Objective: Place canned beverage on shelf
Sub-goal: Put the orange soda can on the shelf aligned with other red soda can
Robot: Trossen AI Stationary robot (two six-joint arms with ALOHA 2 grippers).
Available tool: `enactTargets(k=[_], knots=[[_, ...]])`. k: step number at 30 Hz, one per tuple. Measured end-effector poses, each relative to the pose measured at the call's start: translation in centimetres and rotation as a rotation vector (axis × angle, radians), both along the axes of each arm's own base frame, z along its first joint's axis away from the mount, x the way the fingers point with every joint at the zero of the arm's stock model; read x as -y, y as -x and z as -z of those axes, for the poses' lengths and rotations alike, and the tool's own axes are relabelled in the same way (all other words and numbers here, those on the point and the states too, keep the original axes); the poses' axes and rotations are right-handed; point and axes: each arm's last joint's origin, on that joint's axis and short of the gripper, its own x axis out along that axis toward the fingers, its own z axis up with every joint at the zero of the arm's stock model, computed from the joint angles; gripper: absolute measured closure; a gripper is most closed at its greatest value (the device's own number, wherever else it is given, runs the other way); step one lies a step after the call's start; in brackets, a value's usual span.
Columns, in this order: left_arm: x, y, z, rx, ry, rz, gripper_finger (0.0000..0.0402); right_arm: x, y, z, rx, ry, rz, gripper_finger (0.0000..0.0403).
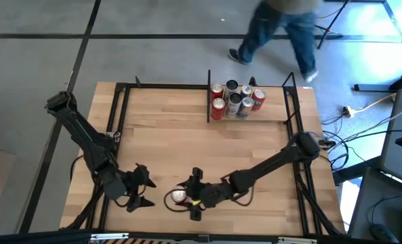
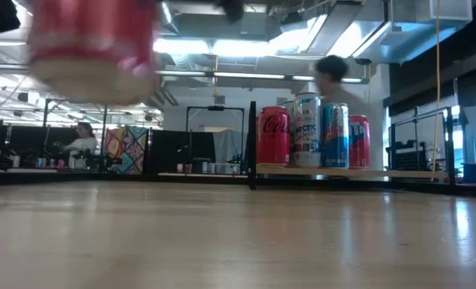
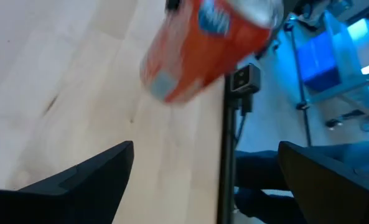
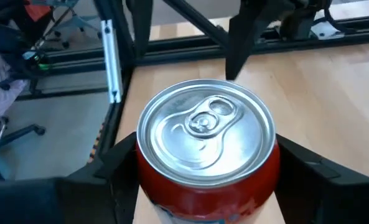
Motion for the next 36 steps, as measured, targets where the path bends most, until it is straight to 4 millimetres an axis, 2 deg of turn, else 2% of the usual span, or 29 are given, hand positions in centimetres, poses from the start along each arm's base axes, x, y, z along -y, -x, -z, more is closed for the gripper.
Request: enactTargets(k=[4,8,12,17,23,27,30,33,36], knots=[[-0.1,0.4,-0.4,0.014,0.01,0.005,0.0011,-0.1,2.2,-3.5,-0.002,0.002,-0.015,0.014],[-0.2,0.3,-0.4,0.015,0.005,-0.002,0.0011,0.6,4.9,-7.6,-0.005,-0.008,-0.015,0.014],[-0.4,0.0,-0.4,0.026,-0.003,-0.031,0.0011,1.8,6.9,-9.1,-0.083,0.049,0.02,0.014],[-0.8,-0.3,-0.4,0.027,-0.011,-0.05,0.0011,2.9,8.6,-9.6,-0.184,0.096,0.046,0.014],[-1.2,-0.7,-0.4,0.026,-0.014,-0.073,0.0011,3.7,9.9,-8.6,-0.335,0.193,0.09,0.014],[-1.5,-1.0,-0.4,0.025,-0.014,-0.091,0.0011,5.0,11.7,-8.2,-0.471,0.305,0.188,0.014],[-1.8,-1.2,-0.4,0.025,-0.014,-0.106,0.0011,5.9,12.9,-8.5,-0.494,0.334,0.239,0.014],[-2.0,-1.4,-0.4,0.024,-0.014,-0.116,0.0011,7.2,15.1,-8.7,-0.483,0.329,0.282,0.014],[-2.2,-1.6,-0.4,0.026,-0.02,-0.121,0.0011,8.8,17.7,-7.8,-0.461,0.289,0.361,0.014]])
